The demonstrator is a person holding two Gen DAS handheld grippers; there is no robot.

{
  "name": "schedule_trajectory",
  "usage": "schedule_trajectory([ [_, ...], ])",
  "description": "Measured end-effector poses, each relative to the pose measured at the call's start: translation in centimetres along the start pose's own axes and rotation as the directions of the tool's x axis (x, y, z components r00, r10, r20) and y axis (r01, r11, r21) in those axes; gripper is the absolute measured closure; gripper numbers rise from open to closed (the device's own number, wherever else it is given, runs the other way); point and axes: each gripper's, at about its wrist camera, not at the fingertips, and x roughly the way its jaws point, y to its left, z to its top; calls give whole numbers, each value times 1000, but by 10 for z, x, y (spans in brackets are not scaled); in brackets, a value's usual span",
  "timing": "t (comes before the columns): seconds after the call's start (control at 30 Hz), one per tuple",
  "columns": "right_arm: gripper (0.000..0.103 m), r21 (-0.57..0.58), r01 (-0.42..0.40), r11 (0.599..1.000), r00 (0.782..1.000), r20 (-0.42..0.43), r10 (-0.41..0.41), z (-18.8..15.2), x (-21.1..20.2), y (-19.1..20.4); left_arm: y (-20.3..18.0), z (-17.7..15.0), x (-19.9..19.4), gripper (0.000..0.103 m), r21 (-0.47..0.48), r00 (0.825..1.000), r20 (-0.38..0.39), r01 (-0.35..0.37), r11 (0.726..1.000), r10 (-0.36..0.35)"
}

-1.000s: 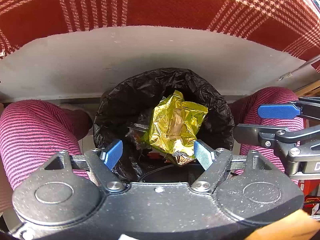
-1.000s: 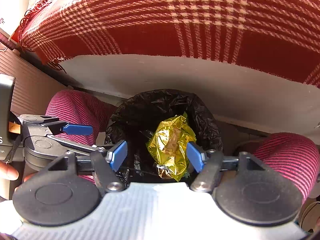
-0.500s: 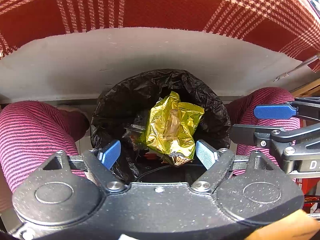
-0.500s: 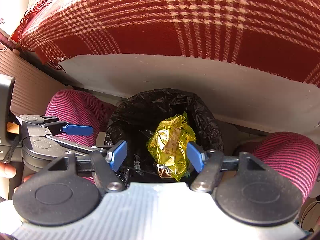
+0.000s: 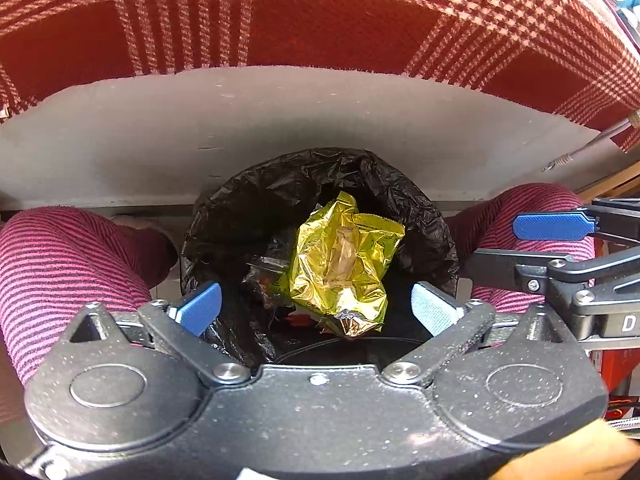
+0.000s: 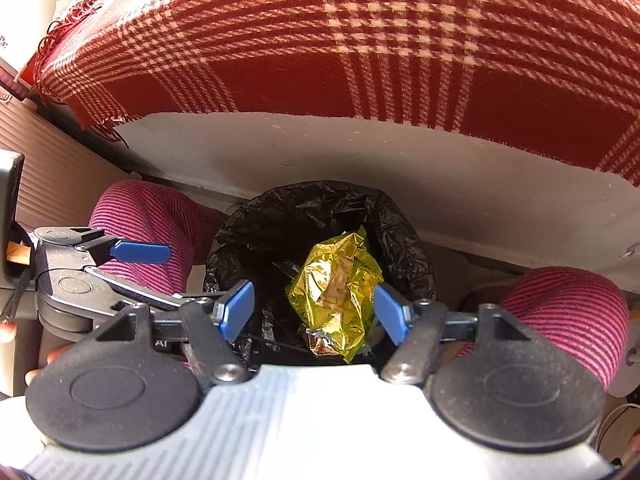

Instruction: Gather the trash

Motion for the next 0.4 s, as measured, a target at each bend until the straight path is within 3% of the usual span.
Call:
schedule_trajectory([
  [0.4, 25, 14, 12, 1000, 1000, 6, -12, 0, -4, -2, 6, 1, -9, 0, -41, 998, 56, 44, 998, -41],
])
